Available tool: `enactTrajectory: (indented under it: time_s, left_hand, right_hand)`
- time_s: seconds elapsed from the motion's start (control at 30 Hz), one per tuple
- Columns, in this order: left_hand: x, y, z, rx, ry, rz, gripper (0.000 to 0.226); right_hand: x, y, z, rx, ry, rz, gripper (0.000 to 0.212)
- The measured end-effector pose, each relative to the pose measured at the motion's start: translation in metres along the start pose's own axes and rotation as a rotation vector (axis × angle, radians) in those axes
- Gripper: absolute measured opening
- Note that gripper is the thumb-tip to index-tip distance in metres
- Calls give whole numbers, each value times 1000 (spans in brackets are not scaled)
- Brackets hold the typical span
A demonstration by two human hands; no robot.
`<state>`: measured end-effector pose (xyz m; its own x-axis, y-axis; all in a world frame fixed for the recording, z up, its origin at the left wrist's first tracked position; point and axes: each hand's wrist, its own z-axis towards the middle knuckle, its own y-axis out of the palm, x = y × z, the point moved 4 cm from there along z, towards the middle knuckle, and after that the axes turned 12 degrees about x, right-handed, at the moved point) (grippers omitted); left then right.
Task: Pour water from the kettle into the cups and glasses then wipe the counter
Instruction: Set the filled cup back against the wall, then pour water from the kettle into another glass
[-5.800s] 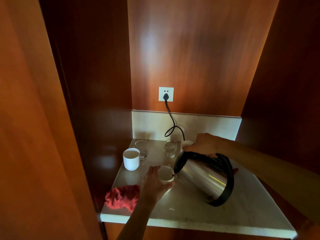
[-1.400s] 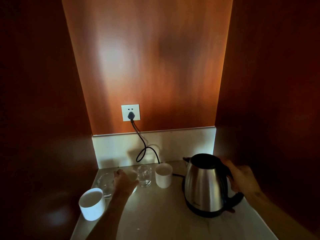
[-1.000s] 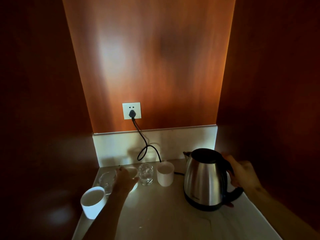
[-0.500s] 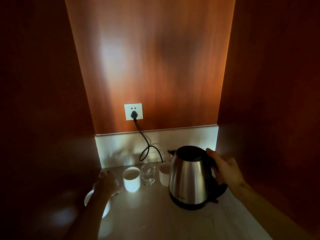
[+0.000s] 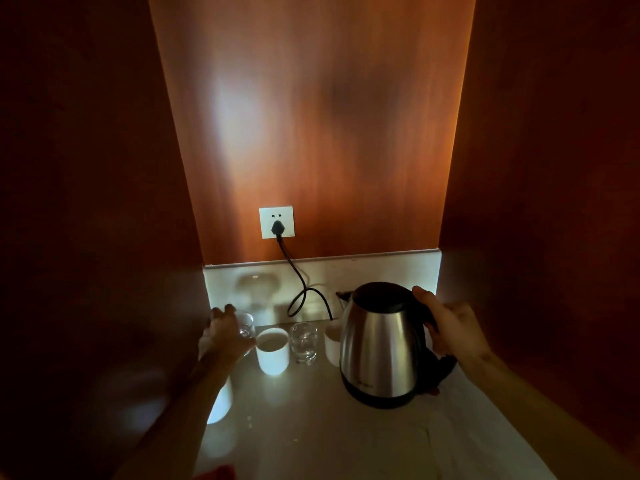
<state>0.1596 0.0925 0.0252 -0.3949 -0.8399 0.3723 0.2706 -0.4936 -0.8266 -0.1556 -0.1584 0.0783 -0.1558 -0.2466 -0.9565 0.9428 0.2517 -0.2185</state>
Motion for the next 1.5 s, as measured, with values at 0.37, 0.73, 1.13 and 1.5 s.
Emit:
enactTrajectory:
  time_s: [0.37, 0.73, 1.13, 1.5]
  left_hand:
    - [31, -24, -103, -41, 90, -204, 69]
    - [21, -19, -209, -99, 15, -199, 77]
    - [7, 0, -226, -146, 47, -227, 79]
    - [1, 7, -229, -160, 30, -276, 88]
  right_hand:
    - [-33, -20, -31, -126, -24, 74, 68]
    - [-30, -33, -77, -341, -45, -31, 63]
    - [-18, -18, -102, -492, -92, -106, 38]
    - [-24, 7, -91, -530, -137, -282, 76]
